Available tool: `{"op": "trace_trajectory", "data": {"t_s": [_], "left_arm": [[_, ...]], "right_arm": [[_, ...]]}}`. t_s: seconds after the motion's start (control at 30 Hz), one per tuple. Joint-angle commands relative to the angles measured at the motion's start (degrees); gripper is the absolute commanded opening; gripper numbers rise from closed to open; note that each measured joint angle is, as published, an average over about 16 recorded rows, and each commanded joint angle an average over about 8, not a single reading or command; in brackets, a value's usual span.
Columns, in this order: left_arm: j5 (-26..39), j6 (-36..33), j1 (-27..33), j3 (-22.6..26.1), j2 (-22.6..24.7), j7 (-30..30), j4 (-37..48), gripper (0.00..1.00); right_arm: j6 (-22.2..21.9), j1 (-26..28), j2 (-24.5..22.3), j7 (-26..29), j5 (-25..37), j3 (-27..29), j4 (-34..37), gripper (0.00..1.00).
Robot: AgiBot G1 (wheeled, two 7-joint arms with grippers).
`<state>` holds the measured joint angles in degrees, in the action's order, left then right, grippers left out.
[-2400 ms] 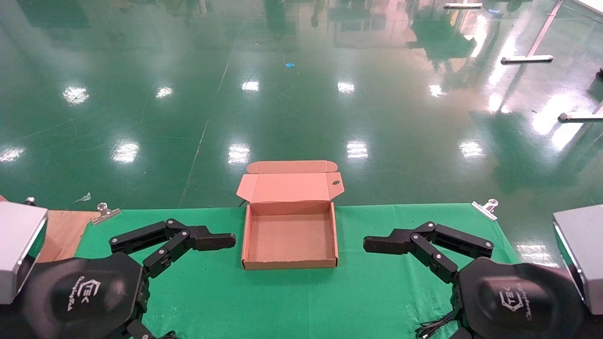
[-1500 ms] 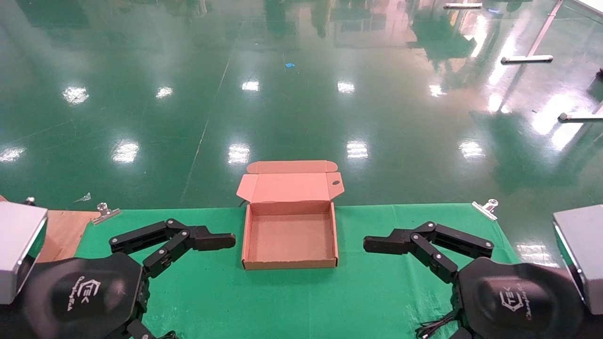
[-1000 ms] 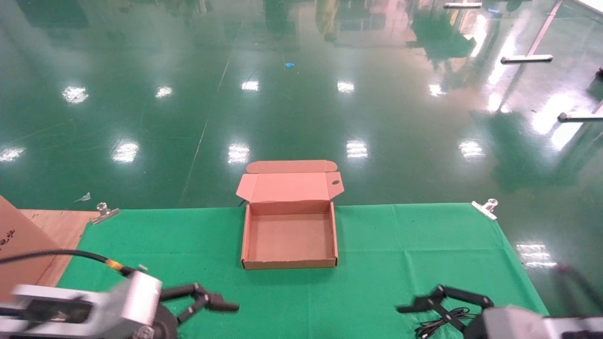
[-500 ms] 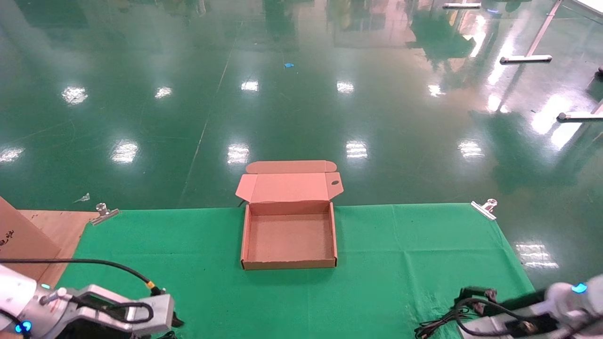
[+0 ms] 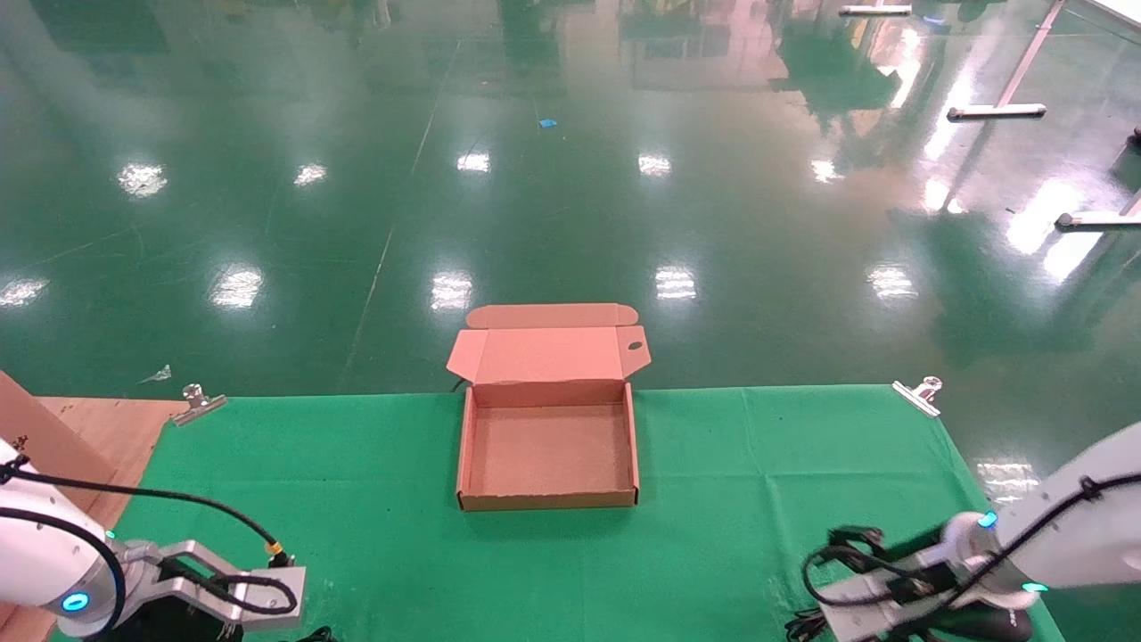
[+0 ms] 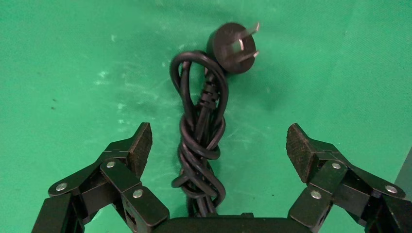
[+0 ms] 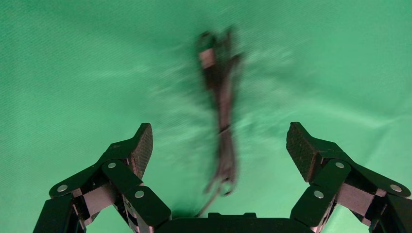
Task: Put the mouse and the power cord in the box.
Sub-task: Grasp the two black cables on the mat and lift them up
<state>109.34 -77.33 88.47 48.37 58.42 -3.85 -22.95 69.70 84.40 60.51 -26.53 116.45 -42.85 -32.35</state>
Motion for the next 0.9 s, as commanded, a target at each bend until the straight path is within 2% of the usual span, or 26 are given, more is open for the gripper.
{"op": "trace_trajectory", "data": {"t_s": [0.03, 0.37, 0.43, 0.47, 0.63, 0.67, 0.7, 0.73, 0.9], "left_arm": [[0.27, 0.85, 0.34, 0.13, 0.8, -1.33, 2.66, 1.0], [-0.54, 4.15, 1.94, -0.7, 1.69, -5.42, 10.37, 0.99], [-1.04, 4.26, 2.07, -1.01, 1.79, -6.41, 11.4, 0.86], [-1.21, 4.3, 2.14, -1.11, 1.86, -6.87, 11.86, 0.74], [-1.46, 4.75, 2.46, -1.26, 2.43, -8.71, 13.96, 0.12], [-1.45, 4.87, 2.54, -1.26, 2.53, -8.95, 14.34, 0.04], [-1.46, 4.98, 2.62, -1.27, 2.63, -9.16, 14.72, 0.0], [-1.46, 5.09, 2.7, -1.27, 2.72, -9.36, 15.1, 0.0], [-1.32, 5.53, 3.12, -1.19, 3.12, -10.38, 16.62, 0.0]], "right_arm": [[-1.21, 0.79, 1.5, -2.08, -0.27, 0.07, 3.46, 1.0], [-3.39, 3.46, 5.72, -8.41, -1.54, 0.52, 14.06, 1.0], [-3.59, 3.84, 6.26, -9.33, -1.76, 0.63, 15.76, 1.0], [-3.68, 4.01, 6.51, -9.75, -1.85, 0.66, 16.54, 0.92], [-4.14, 4.9, 7.6, -11.76, -2.19, 0.82, 20.17, 0.3], [-4.24, 5.08, 7.8, -12.14, -2.22, 0.83, 20.77, 0.18], [-4.37, 5.26, 8.0, -12.51, -2.24, 0.84, 21.36, 0.05], [-4.5, 5.43, 8.19, -12.85, -2.26, 0.85, 21.93, 0.0], [-5.15, 6.19, 8.96, -14.28, -2.48, 1.0, 24.44, 0.0]]}}
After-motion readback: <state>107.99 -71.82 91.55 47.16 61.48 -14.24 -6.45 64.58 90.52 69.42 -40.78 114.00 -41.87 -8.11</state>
